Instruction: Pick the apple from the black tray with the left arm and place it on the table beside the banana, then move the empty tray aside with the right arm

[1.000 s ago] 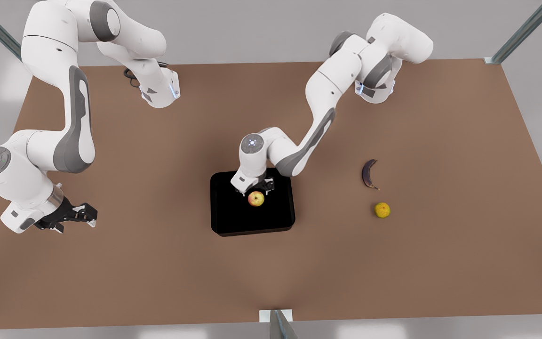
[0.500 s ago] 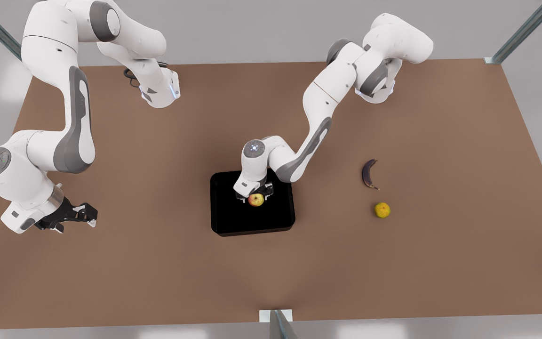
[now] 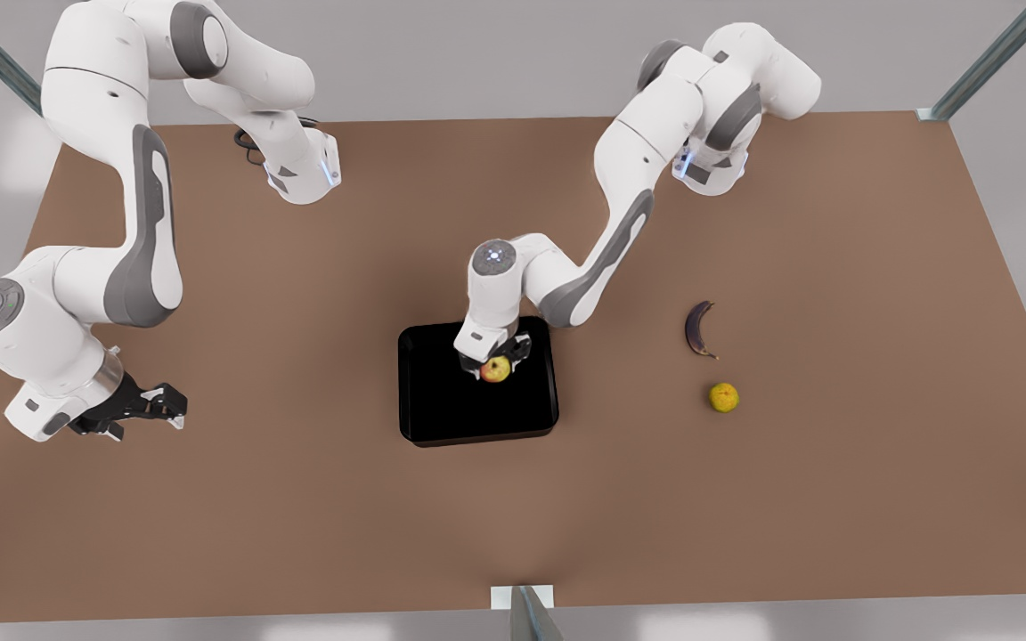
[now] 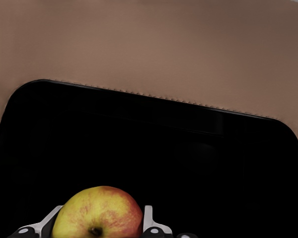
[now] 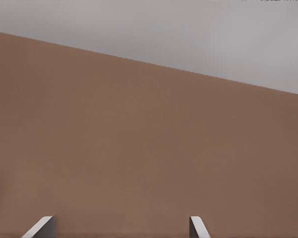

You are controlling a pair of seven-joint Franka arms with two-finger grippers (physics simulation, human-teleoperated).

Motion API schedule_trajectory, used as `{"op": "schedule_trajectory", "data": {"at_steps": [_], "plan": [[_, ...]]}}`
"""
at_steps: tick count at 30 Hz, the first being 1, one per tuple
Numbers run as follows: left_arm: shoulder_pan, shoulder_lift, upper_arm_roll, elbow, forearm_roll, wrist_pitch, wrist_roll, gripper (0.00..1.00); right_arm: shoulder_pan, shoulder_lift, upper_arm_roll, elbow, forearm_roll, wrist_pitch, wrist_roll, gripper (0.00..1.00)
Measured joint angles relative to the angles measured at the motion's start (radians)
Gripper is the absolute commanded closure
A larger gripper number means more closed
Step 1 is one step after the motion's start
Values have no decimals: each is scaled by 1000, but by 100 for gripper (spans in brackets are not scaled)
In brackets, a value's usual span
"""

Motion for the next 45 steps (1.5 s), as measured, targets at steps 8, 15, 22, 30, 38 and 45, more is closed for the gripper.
{"op": "schedule_trajectory", "data": {"at_steps": [8, 15, 22, 30, 38, 45], "plan": [[436, -375, 9, -703, -123, 109, 225, 27, 338, 8, 12, 180, -34, -187, 169, 0], [382, -279, 8, -681, -131, 253, 358, 0, 416, -84, 37, -167, 23, -125, 407, 0], [611, -492, 16, -365, -210, 16, 526, 0, 436, -75, 49, -410, 42, 256, 619, 0], [843, -653, 46, -217, -278, -471, 750, 0, 439, -1, 87, -434, 34, 494, 742, 0], [690, -491, 16, -32, -268, -596, 924, 0, 427, 77, 95, -464, 36, 556, 732, 0], [697, -487, 18, -31, -259, -625, 1039, 0, 428, 110, 95, -504, 40, 569, 717, 4]]}}
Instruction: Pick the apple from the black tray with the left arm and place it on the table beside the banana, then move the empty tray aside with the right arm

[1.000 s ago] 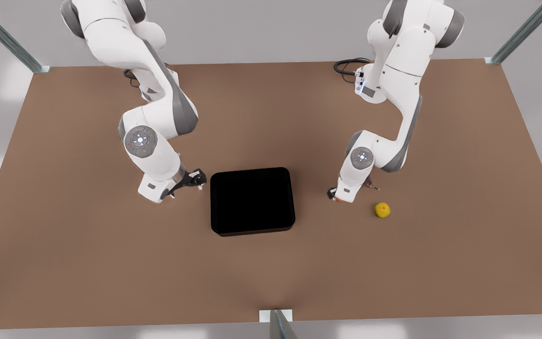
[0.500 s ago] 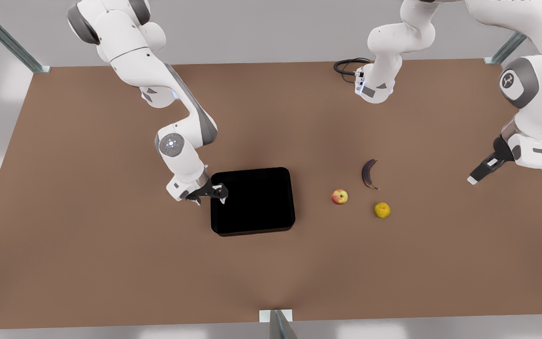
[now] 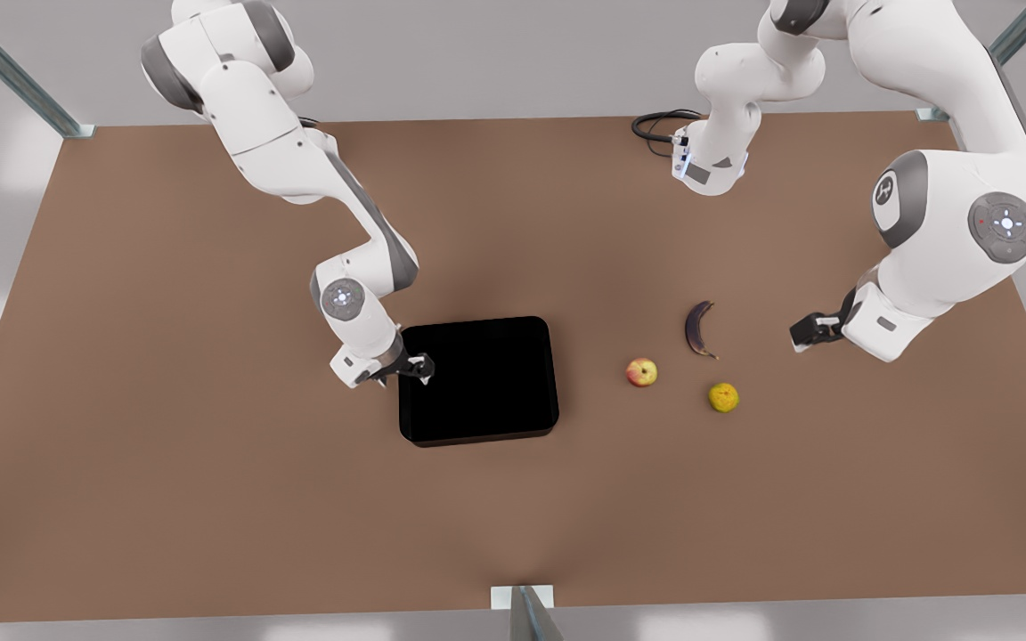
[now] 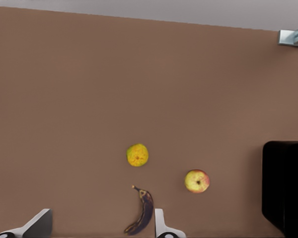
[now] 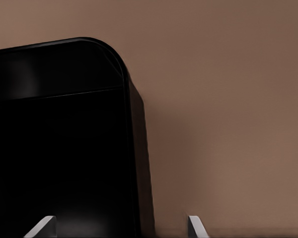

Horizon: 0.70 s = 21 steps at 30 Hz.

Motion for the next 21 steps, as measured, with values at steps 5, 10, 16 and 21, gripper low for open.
{"op": "schedule_trajectory", "data": {"at_steps": [5, 10, 16, 21], "plan": [[4, 0, 0, 0, 1, -7, 59, 0, -23, 20, -1, -3, 1, 2, -11, 24], [8, 2, 0, 0, 1, -11, 104, 0, -20, 20, 1, 3, 3, -4, -19, 35], [9, 7, 1, 0, 0, -12, 143, 0, -19, 20, 10, 23, 17, -40, -27, 61], [16, 15, 0, 0, 0, -12, 167, 0, -20, 17, 13, 27, 20, -72, -34, 78]]}}
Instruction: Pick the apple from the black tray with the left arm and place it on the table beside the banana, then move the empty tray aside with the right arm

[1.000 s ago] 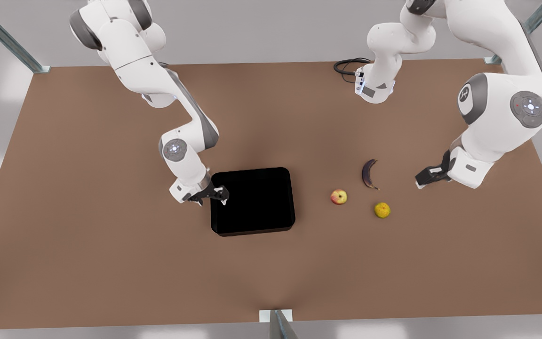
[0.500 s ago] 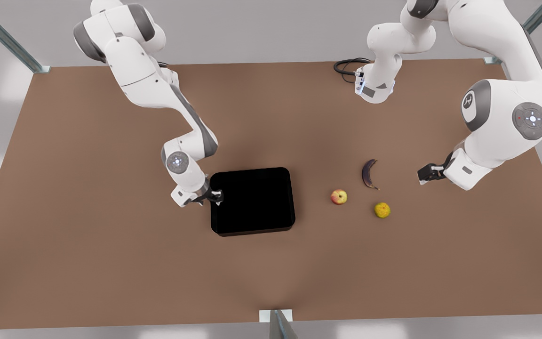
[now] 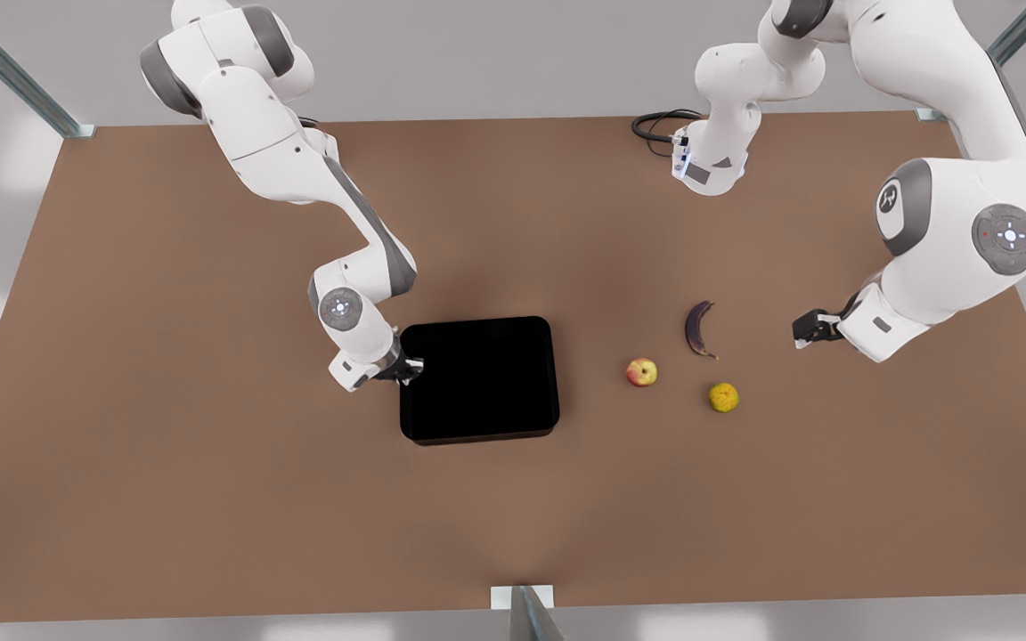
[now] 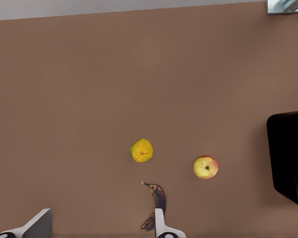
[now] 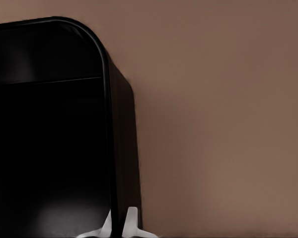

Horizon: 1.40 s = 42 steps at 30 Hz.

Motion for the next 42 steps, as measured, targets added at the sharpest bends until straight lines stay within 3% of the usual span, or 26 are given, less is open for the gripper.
{"op": "schedule_trajectory", "data": {"at_steps": [5, 9, 14, 17, 23, 31, 38, 39, 40, 42], "plan": [[2, 2, 0, 0, 0, 0, 18, 0, -1, -25, 1, 20, 5, -42, -11, 83], [0, 1, -1, 2, 1, 0, 29, 0, -3, -146, -3, 47, 9, -146, -20, 85], [7, 2, 0, 2, 0, 0, 39, 0, -154, -201, -7, 304, 4, -437, -71, 85], [7, 2, 0, 2, 0, 0, 45, 0, -262, -201, -13, 374, -4, -592, -137, 85], [7, 2, 0, 0, 0, 0, 53, 0, -298, -159, -203, 387, -11, -739, -344, 86], [10, 2, 0, 0, -1, 2, 60, 0, -299, -20, -369, 407, 125, -630, -657, 88], [12, 3, 0, 0, 0, 3, 64, 0, -359, 107, -391, 438, 232, -521, -913, 87], [13, 3, 0, 0, 0, 3, 65, 0, -360, 133, -394, 453, 237, -511, -944, 87], [14, 3, 0, 0, 0, 3, 65, 0, -361, 153, -396, 466, 240, -503, -972, 80], [14, 5, 0, -1, 0, 3, 66, 0, -361, 171, -398, 479, 242, -490, -1022, 53]]}}
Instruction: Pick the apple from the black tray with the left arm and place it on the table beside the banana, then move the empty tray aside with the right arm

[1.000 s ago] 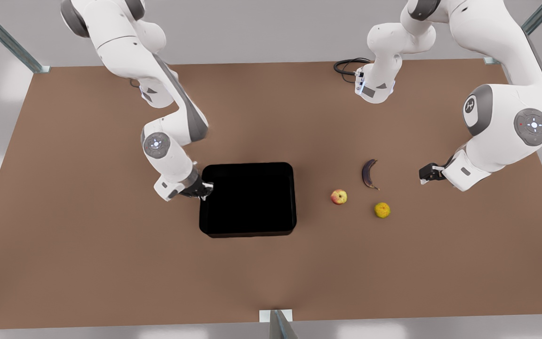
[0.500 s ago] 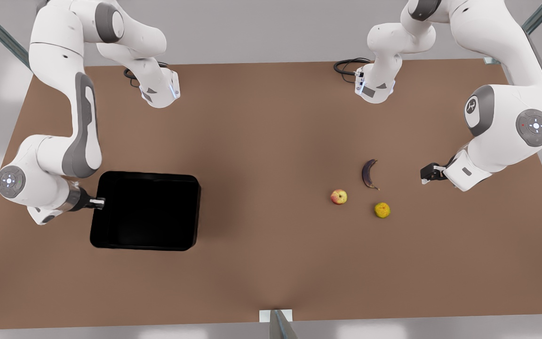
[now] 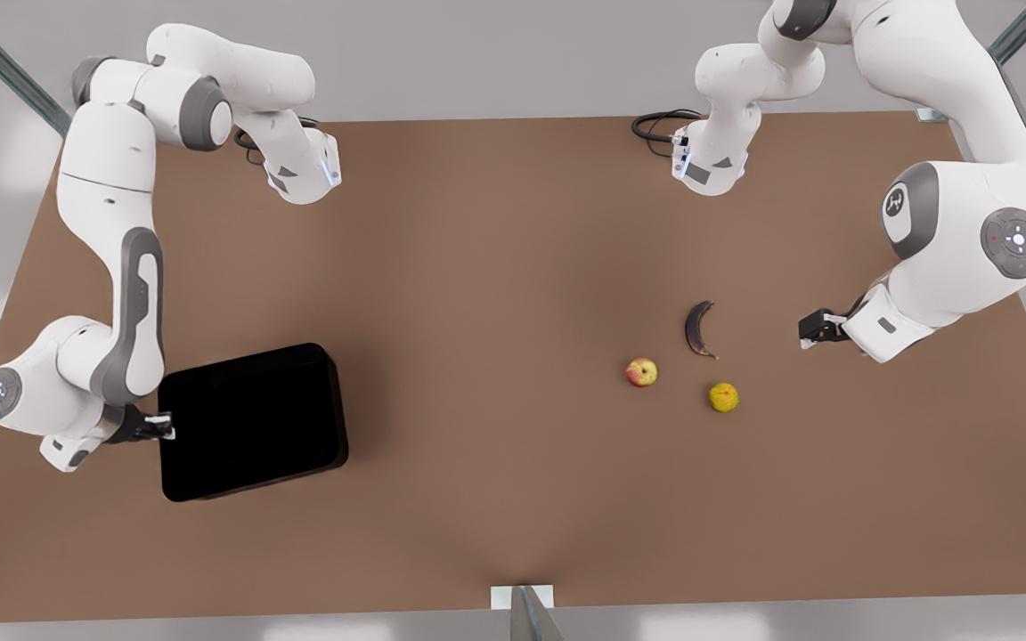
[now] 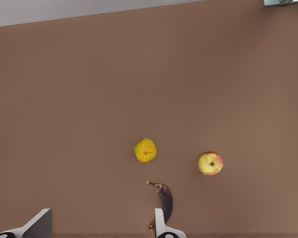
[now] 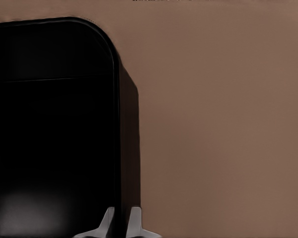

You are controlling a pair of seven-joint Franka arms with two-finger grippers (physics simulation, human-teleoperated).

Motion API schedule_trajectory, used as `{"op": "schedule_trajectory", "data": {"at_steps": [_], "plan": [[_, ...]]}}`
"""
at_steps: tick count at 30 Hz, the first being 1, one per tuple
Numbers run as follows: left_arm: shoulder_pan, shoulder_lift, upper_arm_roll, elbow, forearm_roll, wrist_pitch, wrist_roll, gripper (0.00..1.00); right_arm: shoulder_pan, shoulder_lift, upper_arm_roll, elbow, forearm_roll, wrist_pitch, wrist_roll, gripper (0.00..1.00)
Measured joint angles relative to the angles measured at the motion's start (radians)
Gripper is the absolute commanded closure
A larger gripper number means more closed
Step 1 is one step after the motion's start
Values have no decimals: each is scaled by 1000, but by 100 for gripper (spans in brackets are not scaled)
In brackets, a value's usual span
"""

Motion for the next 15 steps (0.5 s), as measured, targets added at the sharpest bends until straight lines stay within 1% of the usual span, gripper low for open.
{"op": "schedule_trajectory", "data": {"at_steps": [1, 2, 3, 5, 7, 9, 10, 15], "plan": [[0, 1, 0, 0, 0, 0, 0, 0, 0, 3, 0, 3, 3, 5, -22, 34], [0, 2, 0, 0, 0, 0, 1, 0, 1, 5, 0, 7, 6, 9, -43, 11], [0, 3, 0, 0, 0, 0, 1, 0, 3, 4, 0, 11, 9, 13, -61, 2], [1, 3, 0, -1, 0, 0, 2, 0, 13, -45, 7, 25, 13, 15, -91, 0], [1, 4, 0, 0, 0, 0, 2, 0, 71, -169, 11, 36, -1, -17, -97, 0], [1, 3, 0, 1, 0, 0, 3, 0, 146, -309, 18, 45, -72, -71, -74, 0], [2, 3, 0, 1, 0, 0, 3, 0, 164, -346, 21, 46, -100, -105, -58, 0], [15, 8, 1, 8, -20, 5, 5, 0, 187, -372, 16, 67, -204, -211, 44, 0]]}}
